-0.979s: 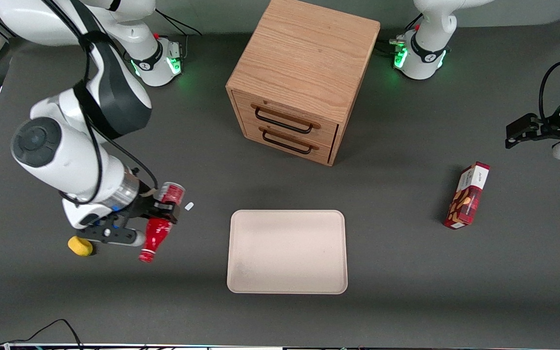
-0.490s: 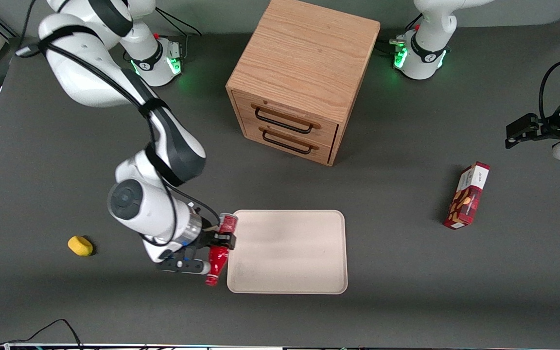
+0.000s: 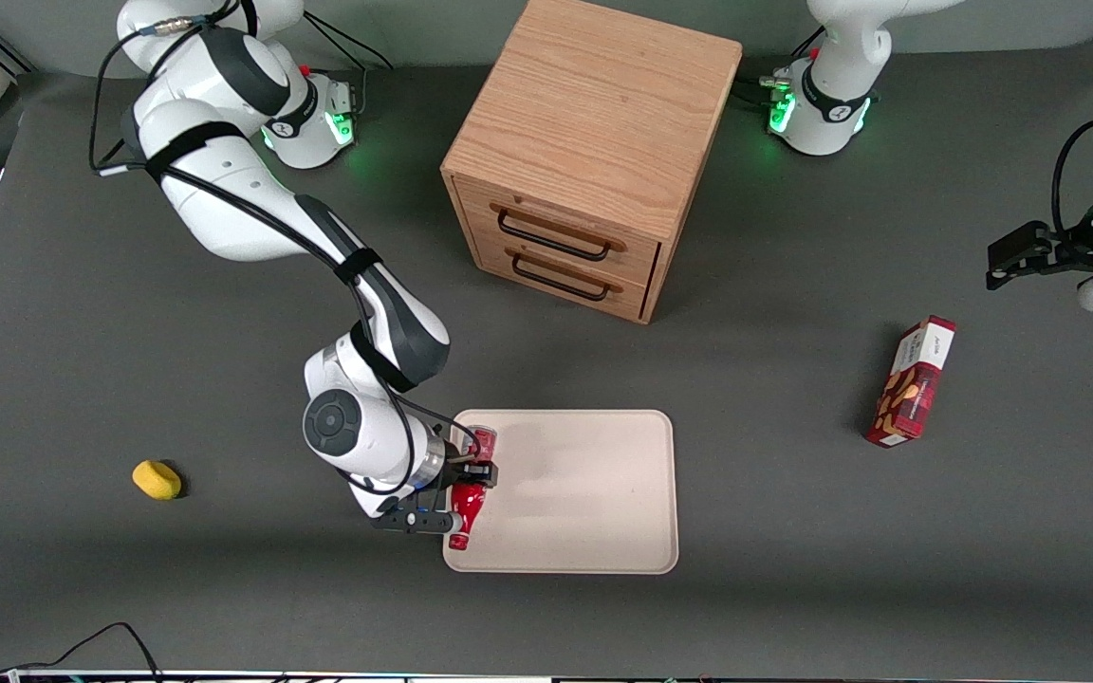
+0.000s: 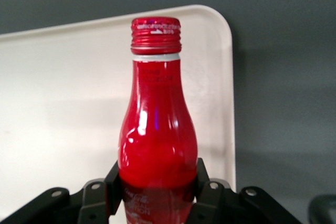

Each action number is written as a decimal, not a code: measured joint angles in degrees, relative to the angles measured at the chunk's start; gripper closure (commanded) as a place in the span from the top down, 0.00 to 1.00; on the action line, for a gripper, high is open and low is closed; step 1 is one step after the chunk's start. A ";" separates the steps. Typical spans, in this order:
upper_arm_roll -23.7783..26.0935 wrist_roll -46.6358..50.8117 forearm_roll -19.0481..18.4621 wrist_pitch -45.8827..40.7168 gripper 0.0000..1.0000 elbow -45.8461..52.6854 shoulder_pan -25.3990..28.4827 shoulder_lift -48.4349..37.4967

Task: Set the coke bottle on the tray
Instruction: 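Lift the bottle and carry it over the cream tray, then lower the bottle onto the tray and open the right gripper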

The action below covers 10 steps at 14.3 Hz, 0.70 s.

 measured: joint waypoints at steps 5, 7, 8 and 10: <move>-0.27 -1.20 -2.00 0.06 0.70 0.07 -0.17 1.90; -0.27 -1.19 -2.03 0.17 1.00 0.08 -0.17 2.00; -0.27 -1.19 -2.26 0.43 1.00 0.09 -0.16 1.99; -0.26 -1.19 -3.47 1.39 1.00 0.00 -0.10 2.05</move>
